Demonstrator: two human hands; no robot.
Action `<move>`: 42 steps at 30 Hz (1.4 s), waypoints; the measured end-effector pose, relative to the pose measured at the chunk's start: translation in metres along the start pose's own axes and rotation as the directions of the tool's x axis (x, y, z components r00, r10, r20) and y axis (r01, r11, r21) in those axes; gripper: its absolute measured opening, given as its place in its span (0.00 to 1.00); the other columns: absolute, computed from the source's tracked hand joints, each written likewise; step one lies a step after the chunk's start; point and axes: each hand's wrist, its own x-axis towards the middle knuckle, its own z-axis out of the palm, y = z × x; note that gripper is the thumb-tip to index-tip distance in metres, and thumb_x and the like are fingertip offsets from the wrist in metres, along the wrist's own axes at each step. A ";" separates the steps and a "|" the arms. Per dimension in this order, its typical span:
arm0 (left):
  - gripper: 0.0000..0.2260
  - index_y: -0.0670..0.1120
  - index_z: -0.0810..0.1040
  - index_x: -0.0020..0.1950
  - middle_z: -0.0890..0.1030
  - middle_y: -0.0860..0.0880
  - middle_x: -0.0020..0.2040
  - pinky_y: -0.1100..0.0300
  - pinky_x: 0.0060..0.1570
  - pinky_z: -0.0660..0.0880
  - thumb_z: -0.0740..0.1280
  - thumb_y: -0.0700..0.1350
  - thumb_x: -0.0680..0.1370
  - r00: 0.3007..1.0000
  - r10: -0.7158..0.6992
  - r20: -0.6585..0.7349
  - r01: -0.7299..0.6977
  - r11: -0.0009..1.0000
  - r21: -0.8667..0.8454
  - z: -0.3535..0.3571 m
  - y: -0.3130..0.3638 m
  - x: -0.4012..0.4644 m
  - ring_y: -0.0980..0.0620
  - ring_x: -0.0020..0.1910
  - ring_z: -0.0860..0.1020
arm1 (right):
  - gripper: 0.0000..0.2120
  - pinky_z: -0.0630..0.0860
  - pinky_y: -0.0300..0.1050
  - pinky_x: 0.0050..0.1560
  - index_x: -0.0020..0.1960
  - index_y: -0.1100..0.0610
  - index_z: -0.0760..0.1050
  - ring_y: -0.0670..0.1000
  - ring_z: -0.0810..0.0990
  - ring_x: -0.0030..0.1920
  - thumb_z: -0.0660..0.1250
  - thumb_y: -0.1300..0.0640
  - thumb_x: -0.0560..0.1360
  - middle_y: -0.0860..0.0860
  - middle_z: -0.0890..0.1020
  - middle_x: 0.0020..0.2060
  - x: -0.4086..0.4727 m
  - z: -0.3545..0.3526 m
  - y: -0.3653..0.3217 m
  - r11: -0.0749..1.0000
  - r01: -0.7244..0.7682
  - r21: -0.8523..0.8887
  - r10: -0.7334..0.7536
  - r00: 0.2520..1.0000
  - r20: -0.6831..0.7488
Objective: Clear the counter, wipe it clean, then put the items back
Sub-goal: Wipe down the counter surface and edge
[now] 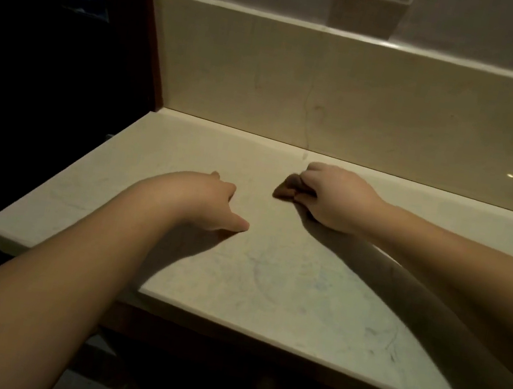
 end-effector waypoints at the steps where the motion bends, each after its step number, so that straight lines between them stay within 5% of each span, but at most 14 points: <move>1: 0.30 0.49 0.66 0.71 0.65 0.46 0.73 0.53 0.54 0.69 0.60 0.66 0.76 1.000 -0.002 0.008 0.001 1.000 0.012 -0.002 0.000 0.000 0.44 0.64 0.71 | 0.09 0.65 0.46 0.42 0.47 0.53 0.72 0.54 0.74 0.50 0.60 0.48 0.79 0.50 0.74 0.47 -0.011 -0.002 0.002 1.000 0.028 0.005 -0.028 0.999 0.019; 5: 0.30 0.49 0.67 0.71 0.63 0.46 0.75 0.53 0.59 0.70 0.61 0.66 0.75 1.000 -0.006 0.020 0.006 1.000 0.027 -0.005 0.001 0.000 0.45 0.66 0.71 | 0.08 0.63 0.44 0.43 0.49 0.53 0.73 0.55 0.75 0.53 0.62 0.48 0.78 0.51 0.76 0.49 -0.011 -0.010 0.035 0.997 -0.072 -0.027 0.074 0.995 0.062; 9: 0.32 0.48 0.64 0.74 0.58 0.46 0.78 0.53 0.64 0.68 0.61 0.65 0.76 1.000 -0.009 0.015 0.009 1.000 0.004 -0.003 0.003 -0.002 0.44 0.70 0.68 | 0.12 0.72 0.47 0.45 0.59 0.51 0.77 0.59 0.77 0.52 0.60 0.50 0.78 0.55 0.80 0.51 0.014 -0.003 0.075 0.966 -0.241 -0.090 0.237 0.970 -0.047; 13: 0.32 0.49 0.64 0.75 0.55 0.46 0.79 0.54 0.65 0.67 0.61 0.65 0.76 1.000 -0.013 0.010 0.013 1.000 0.007 -0.002 0.003 0.000 0.45 0.70 0.68 | 0.13 0.73 0.49 0.46 0.56 0.56 0.77 0.61 0.76 0.53 0.58 0.54 0.79 0.56 0.77 0.52 0.050 0.015 0.066 0.942 -0.308 -0.133 0.296 0.950 -0.102; 18: 0.33 0.49 0.61 0.77 0.51 0.46 0.80 0.54 0.66 0.66 0.61 0.65 0.77 0.999 -0.026 0.022 0.026 1.000 -0.004 -0.004 0.006 0.001 0.45 0.72 0.66 | 0.14 0.71 0.48 0.52 0.60 0.55 0.77 0.59 0.76 0.56 0.60 0.53 0.79 0.55 0.77 0.56 0.094 0.019 0.037 0.988 -0.153 -0.019 0.151 0.985 -0.079; 24: 0.36 0.52 0.54 0.79 0.47 0.48 0.80 0.54 0.68 0.62 0.60 0.66 0.76 1.000 -0.027 0.016 0.027 0.999 -0.025 0.000 0.003 -0.001 0.45 0.75 0.60 | 0.13 0.67 0.45 0.48 0.61 0.52 0.76 0.58 0.75 0.57 0.60 0.52 0.79 0.54 0.76 0.55 0.076 0.007 0.035 1.000 -0.012 0.014 0.012 0.999 -0.045; 36: 0.35 0.53 0.55 0.79 0.48 0.50 0.80 0.54 0.70 0.61 0.61 0.66 0.76 0.999 -0.053 0.011 0.053 0.997 -0.061 0.001 0.003 -0.004 0.46 0.76 0.59 | 0.13 0.72 0.49 0.50 0.57 0.55 0.76 0.60 0.76 0.56 0.59 0.52 0.78 0.55 0.77 0.55 0.091 0.018 0.043 0.978 -0.200 -0.066 0.196 0.979 -0.058; 42: 0.37 0.57 0.53 0.79 0.47 0.54 0.80 0.51 0.71 0.59 0.62 0.67 0.74 0.997 -0.078 0.004 0.078 0.992 -0.096 0.004 0.001 -0.004 0.47 0.76 0.58 | 0.11 0.67 0.45 0.44 0.59 0.51 0.75 0.55 0.75 0.56 0.60 0.52 0.79 0.51 0.76 0.54 0.034 0.010 0.008 0.992 0.123 0.011 -0.123 0.992 -0.037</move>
